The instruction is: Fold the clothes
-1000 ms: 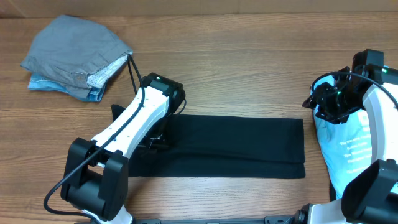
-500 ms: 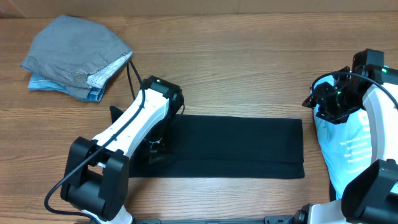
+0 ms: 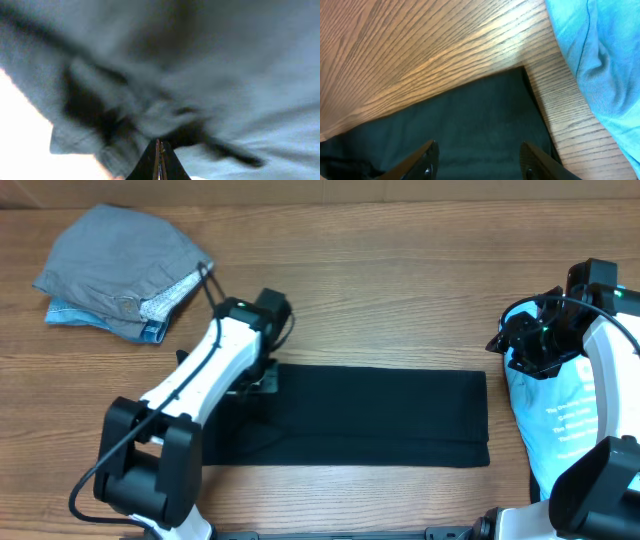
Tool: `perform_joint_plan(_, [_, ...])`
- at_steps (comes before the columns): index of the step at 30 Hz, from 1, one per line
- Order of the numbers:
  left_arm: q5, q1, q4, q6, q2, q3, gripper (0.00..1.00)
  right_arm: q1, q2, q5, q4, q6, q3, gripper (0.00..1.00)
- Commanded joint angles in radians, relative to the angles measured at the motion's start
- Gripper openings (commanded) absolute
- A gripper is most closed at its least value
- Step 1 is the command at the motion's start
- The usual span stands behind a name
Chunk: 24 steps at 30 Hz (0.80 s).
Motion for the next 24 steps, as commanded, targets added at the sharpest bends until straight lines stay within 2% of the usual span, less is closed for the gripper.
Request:
perform_joint_plan(1, [0.011, 0.103, -0.084, -0.085, 0.014, -0.016, 0.04, -0.003, -0.014, -0.006, 0.003, -0.002, 0.021, 0.55])
perform_joint_plan(6, [0.064, 0.207, -0.219, -0.017, 0.014, -0.017, 0.04, -0.003, -0.014, -0.006, 0.004, -0.002, 0.021, 0.55])
perform_joint_plan(10, [0.108, 0.22, -0.266, 0.023, 0.002, -0.016, 0.05, -0.003, -0.014, -0.006, 0.003, -0.002, 0.021, 0.55])
perform_joint_plan(13, [0.142, 0.188, -0.163, 0.059, -0.054, -0.016, 0.16, -0.003, -0.014, -0.006, 0.008, -0.002, 0.021, 0.55])
perform_joint_plan(16, [0.141, 0.162, -0.092, 0.073, -0.072, -0.016, 0.22, -0.003, -0.014, -0.006, 0.008, -0.002, 0.021, 0.55])
perform_joint_plan(17, [0.129, 0.144, -0.057, 0.085, -0.071, -0.018, 0.33, -0.003, -0.014, -0.006, 0.008, -0.002, 0.021, 0.55])
perform_joint_plan(19, [0.122, 0.132, -0.012, 0.084, -0.07, -0.039, 0.42, -0.003, -0.014, -0.006, 0.011, -0.002, 0.021, 0.56])
perform_joint_plan(22, [0.122, 0.132, 0.032, 0.084, -0.07, -0.094, 0.42, -0.003, -0.014, -0.006, 0.011, -0.002, 0.021, 0.55])
perform_joint_plan(24, [0.123, 0.133, 0.051, 0.084, -0.07, -0.132, 0.38, -0.003, -0.014, -0.006, 0.012, -0.002, 0.021, 0.56])
